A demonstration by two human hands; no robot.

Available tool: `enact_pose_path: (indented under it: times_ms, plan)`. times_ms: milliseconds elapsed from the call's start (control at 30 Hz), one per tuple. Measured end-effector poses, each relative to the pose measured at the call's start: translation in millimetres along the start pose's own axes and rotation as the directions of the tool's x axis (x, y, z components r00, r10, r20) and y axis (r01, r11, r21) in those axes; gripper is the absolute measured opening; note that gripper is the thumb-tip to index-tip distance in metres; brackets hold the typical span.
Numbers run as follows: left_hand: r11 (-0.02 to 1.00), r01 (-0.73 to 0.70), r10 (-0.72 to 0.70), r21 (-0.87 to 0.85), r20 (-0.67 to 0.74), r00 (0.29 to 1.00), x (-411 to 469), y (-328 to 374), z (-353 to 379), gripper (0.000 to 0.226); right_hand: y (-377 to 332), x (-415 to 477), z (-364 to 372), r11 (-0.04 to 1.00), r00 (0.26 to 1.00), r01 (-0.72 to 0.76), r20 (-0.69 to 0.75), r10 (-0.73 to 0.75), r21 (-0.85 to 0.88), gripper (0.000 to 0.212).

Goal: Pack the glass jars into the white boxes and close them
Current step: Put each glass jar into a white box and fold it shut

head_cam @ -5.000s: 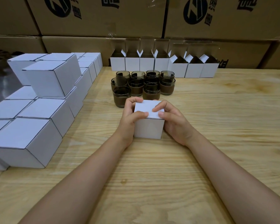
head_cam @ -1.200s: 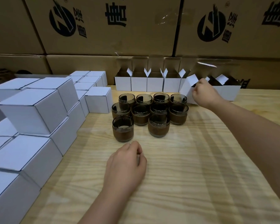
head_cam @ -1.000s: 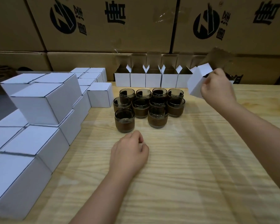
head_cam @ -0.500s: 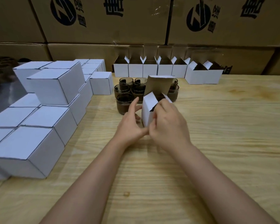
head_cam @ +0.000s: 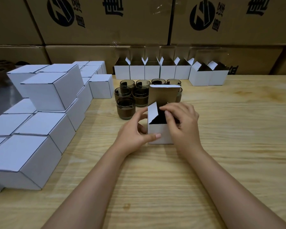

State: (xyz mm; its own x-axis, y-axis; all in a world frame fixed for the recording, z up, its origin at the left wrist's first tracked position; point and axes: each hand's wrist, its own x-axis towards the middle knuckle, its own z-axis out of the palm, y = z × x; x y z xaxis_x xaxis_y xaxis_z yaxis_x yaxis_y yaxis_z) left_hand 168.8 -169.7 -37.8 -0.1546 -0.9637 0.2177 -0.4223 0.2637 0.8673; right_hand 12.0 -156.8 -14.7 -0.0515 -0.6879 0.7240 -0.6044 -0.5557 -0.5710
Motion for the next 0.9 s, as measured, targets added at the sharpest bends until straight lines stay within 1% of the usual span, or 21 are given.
enact_pose_path:
  times_ms: [100, 167, 233, 300, 367, 433, 500, 533, 600, 633, 667, 733, 800, 833, 900]
  plan:
    - [1.0, -0.003, 0.003, 0.008, 0.016, 1.0, 1.0, -2.4, -0.8, 0.087, 6.9, 4.7, -4.9, 0.997, 0.994, 0.025, -0.104, -0.018, 0.07, 0.018]
    - [1.0, -0.013, 0.013, 0.006, 0.025, 1.0, 1.6, -4.6, -1.9, 0.084, 14.6, 6.9, -9.7, 0.995, 0.98, -0.027, -0.193, 0.046, 0.101, 0.019]
    - [1.0, -0.024, 0.024, 0.0, 0.029, 0.999, 2.0, -6.5, -2.3, 0.083, 23.0, 5.9, -13.0, 0.99, 0.969, -0.107, -0.212, 0.124, 0.088, 0.021]
    - [0.999, -0.032, 0.032, -0.006, 0.028, 0.999, 2.7, -7.5, -2.2, 0.08, 29.8, 3.5, -14.3, 0.986, 0.97, -0.152, -0.182, 0.162, 0.069, 0.022]
    - [0.999, -0.037, 0.038, -0.014, 0.03, 0.999, 3.0, -7.7, -2.6, 0.079, 33.9, 2.9, -14.5, 0.983, 0.976, -0.151, -0.143, 0.165, 0.103, 0.025]
    - [0.999, -0.043, 0.044, -0.031, 0.041, 0.998, 2.8, -8.5, -3.3, 0.08, 34.7, 2.8, -14.0, 0.979, 0.986, -0.14, -0.066, 0.151, 0.148, 0.033]
    - [0.997, -0.051, 0.054, -0.063, 0.06, 0.997, 1.7, -9.6, -3.7, 0.083, 34.8, 3.0, -13.3, 0.965, 0.983, -0.181, 0.04, 0.177, 0.191, 0.043]
    - [0.996, -0.056, 0.062, -0.072, 0.072, 0.995, 0.8, -9.4, -3.7, 0.084, 35.3, 3.5, -12.5, 0.951, 0.973, -0.228, 0.093, 0.213, 0.206, 0.042]
    - [0.994, -0.069, 0.076, -0.082, 0.089, 0.993, -0.6, -7.8, -3.8, 0.086, 37.0, 4.1, -10.8, 0.928, 0.939, -0.325, 0.183, 0.293, 0.184, 0.039]
    - [0.993, -0.073, 0.081, -0.092, 0.093, 0.992, -0.7, -6.9, -3.8, 0.086, 38.0, 3.7, -10.6, 0.92, 0.923, -0.357, 0.213, 0.32, 0.164, 0.042]
    - [0.992, -0.075, 0.085, -0.098, 0.096, 0.992, -0.7, -6.0, -3.9, 0.086, 39.1, 3.2, -10.4, 0.912, 0.912, -0.378, 0.233, 0.337, 0.158, 0.046]
    - [0.993, -0.083, 0.092, -0.088, 0.098, 0.991, -1.1, -4.1, -4.1, 0.088, 40.7, 2.1, -9.7, 0.903, 0.901, -0.397, 0.259, 0.349, 0.164, 0.044]
    - [0.991, -0.104, 0.112, -0.079, 0.106, 0.988, -1.9, -2.4, -3.4, 0.095, 42.1, 1.0, -9.3, 0.901, 0.901, -0.391, 0.276, 0.334, 0.187, 0.039]
    - [0.99, -0.114, 0.122, -0.078, 0.122, 0.985, -2.1, -0.5, -3.0, 0.102, 42.4, 1.0, -9.9, 0.896, 0.904, -0.387, 0.282, 0.322, 0.218, 0.038]
    - [0.99, -0.14, 0.144, -0.033, 0.171, 0.975, -1.7, 5.4, -2.9, 0.117, 42.1, 1.3, -11.3, 0.87, 0.913, -0.37, 0.3, 0.277, 0.325, 0.039]
